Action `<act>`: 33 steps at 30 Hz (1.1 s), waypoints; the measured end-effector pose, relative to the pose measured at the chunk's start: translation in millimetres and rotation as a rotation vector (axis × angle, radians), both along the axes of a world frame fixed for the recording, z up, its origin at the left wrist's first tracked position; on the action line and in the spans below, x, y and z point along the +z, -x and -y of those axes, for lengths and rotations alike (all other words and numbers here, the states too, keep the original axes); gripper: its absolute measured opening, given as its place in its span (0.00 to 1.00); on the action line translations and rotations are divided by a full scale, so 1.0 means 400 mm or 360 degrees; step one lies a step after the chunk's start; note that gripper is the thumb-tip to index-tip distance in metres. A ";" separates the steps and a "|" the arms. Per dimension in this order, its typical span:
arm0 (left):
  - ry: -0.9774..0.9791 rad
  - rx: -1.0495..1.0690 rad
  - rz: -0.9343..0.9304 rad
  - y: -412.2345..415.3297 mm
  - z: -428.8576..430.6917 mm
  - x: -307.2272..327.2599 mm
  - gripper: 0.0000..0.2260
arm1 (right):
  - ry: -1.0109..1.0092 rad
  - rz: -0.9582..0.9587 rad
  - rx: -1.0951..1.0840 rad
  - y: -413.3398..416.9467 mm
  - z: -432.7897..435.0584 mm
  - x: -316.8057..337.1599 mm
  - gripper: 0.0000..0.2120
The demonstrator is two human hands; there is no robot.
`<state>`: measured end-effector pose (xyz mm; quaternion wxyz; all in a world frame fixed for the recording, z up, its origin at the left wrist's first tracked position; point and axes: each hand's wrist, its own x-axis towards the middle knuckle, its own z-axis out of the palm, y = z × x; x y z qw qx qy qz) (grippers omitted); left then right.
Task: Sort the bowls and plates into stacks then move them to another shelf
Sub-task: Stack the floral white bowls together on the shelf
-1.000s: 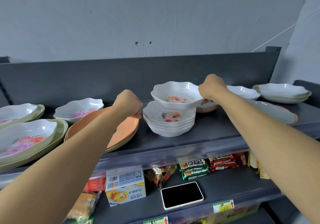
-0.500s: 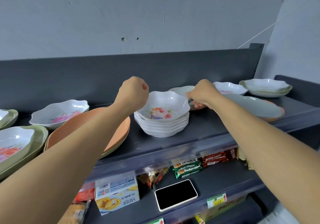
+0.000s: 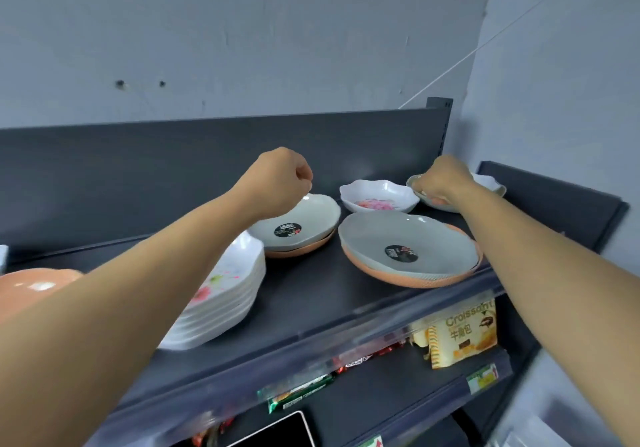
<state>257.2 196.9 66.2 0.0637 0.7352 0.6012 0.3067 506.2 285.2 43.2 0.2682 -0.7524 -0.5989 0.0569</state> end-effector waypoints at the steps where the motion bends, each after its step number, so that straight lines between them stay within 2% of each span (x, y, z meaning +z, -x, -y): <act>1: 0.0020 -0.0014 -0.0015 -0.021 -0.019 -0.002 0.09 | 0.0033 0.0041 0.0011 -0.017 -0.020 -0.006 0.14; 10: 0.0196 -0.0058 -0.0150 -0.178 -0.186 -0.012 0.09 | 0.0054 0.0002 -0.0116 -0.193 -0.163 -0.011 0.14; 15: 0.0290 -0.0014 -0.0310 -0.237 -0.293 -0.041 0.07 | 0.0028 0.0005 -0.0181 -0.291 -0.201 -0.024 0.13; 17: 0.0340 0.0046 -0.0407 -0.243 -0.331 -0.058 0.04 | 0.0013 0.0032 -0.0219 -0.324 -0.210 -0.032 0.14; 22: 0.0450 0.0242 -0.0561 -0.235 -0.405 -0.100 0.15 | 0.0042 0.0074 -0.0278 -0.370 -0.227 -0.051 0.07; 25: 0.0521 0.0308 -0.0628 -0.235 -0.435 -0.118 0.15 | 0.0069 0.0048 -0.0282 -0.384 -0.236 -0.061 0.05; 29: 0.0611 0.0337 -0.0628 -0.246 -0.460 -0.134 0.14 | 0.0104 -0.0025 -0.0314 -0.393 -0.248 -0.073 0.12; 33: 0.0580 0.0452 -0.0556 -0.253 -0.470 -0.133 0.12 | 0.0134 -0.0061 -0.0352 -0.388 -0.258 -0.081 0.14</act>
